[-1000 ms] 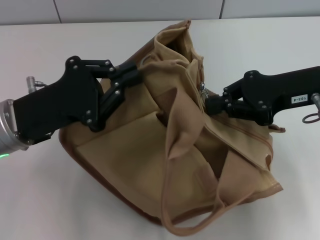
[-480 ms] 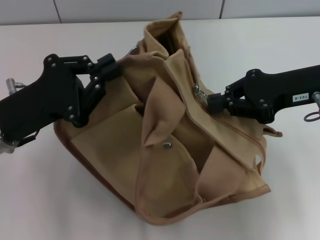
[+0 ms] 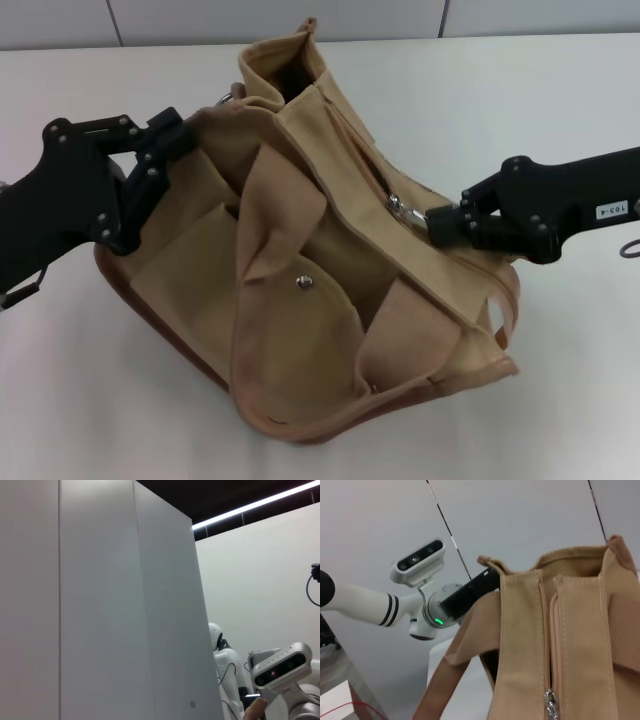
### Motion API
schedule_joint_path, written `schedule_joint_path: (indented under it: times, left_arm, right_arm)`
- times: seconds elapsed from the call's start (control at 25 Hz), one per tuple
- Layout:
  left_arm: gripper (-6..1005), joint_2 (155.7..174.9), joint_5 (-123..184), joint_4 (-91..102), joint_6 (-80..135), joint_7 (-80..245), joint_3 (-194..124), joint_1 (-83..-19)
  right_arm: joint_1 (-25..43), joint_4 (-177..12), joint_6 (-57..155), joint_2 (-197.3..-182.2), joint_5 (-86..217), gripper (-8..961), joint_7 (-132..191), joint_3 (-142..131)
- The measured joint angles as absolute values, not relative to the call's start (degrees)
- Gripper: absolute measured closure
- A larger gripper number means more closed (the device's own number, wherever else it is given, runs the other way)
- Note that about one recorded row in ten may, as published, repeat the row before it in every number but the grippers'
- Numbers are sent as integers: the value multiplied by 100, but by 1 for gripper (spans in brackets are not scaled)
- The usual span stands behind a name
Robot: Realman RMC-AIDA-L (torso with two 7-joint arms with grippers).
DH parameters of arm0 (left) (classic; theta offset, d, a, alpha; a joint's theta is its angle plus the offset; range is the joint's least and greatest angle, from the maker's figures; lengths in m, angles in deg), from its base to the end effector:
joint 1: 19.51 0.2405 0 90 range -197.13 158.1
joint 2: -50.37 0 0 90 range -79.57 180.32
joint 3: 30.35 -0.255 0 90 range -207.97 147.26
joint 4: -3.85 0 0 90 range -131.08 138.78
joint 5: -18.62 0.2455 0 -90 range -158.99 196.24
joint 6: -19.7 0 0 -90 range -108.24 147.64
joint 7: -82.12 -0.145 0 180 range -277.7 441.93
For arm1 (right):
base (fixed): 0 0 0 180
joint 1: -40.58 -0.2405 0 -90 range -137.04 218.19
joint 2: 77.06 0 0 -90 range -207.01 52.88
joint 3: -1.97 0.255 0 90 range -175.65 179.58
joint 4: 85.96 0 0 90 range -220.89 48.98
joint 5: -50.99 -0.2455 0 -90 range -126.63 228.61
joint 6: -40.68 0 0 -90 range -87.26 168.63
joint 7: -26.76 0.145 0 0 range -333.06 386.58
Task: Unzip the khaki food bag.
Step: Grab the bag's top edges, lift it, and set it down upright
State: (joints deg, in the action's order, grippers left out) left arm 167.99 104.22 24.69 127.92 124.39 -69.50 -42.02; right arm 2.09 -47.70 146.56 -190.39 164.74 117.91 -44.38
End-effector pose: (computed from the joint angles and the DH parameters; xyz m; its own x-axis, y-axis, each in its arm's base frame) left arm -0.2882 0.2901 0.0162 0.5351 -0.2126 0.8176 0.2667 -0.8758 -0.4023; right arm 0.2213 0.3656 0.0297 0.8343 -0.3699 -0.4089 -0.3246 -0.9289 0.1781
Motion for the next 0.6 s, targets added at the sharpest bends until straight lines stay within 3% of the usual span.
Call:
schedule_joint_path:
  times: [0.6]
  left_arm:
    - [937,16730,10422,2423,12522,12341,-6788,-4133]
  right_arm:
    - [405,-4794,15004,-18968,16780,948,11718,-4389]
